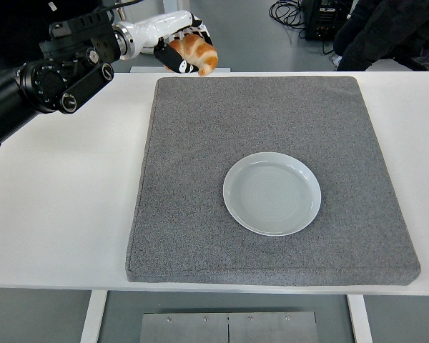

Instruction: Place the bread on the plate

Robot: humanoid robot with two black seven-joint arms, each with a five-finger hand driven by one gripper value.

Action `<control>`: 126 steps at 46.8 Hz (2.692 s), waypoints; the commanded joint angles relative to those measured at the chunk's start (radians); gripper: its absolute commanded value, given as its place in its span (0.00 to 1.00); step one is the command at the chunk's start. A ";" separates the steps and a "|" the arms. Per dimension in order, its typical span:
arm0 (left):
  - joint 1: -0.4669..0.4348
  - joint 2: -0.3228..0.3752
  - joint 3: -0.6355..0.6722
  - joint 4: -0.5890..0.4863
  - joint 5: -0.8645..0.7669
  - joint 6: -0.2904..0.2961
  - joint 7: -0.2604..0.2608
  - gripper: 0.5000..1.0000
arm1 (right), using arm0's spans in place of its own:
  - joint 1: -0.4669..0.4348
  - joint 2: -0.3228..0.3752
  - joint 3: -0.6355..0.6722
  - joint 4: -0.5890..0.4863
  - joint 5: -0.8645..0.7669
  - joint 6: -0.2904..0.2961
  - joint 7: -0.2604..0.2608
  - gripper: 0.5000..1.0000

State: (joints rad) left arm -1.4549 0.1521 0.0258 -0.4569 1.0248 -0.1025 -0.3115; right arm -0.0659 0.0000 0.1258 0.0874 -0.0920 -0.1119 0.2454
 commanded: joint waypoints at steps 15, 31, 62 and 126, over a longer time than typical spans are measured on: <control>-0.114 0.034 0.000 0.000 0.000 -0.059 -0.005 0.00 | 0.000 0.000 0.000 0.000 0.000 0.000 0.000 1.00; -0.163 -0.005 -0.001 -0.078 0.001 -0.059 -0.003 0.00 | 0.000 0.000 0.000 0.000 0.000 0.000 0.000 1.00; -0.183 -0.152 -0.001 -0.126 0.003 0.006 0.017 0.00 | 0.000 0.000 0.000 0.000 0.000 0.000 0.000 1.00; -0.030 -0.152 0.286 -0.539 0.192 0.213 0.054 0.00 | 0.000 0.000 0.000 0.000 0.000 0.000 0.000 1.00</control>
State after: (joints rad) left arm -1.4855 0.0000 0.3016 -0.9956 1.2165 0.1141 -0.2559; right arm -0.0659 0.0000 0.1258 0.0874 -0.0916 -0.1119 0.2454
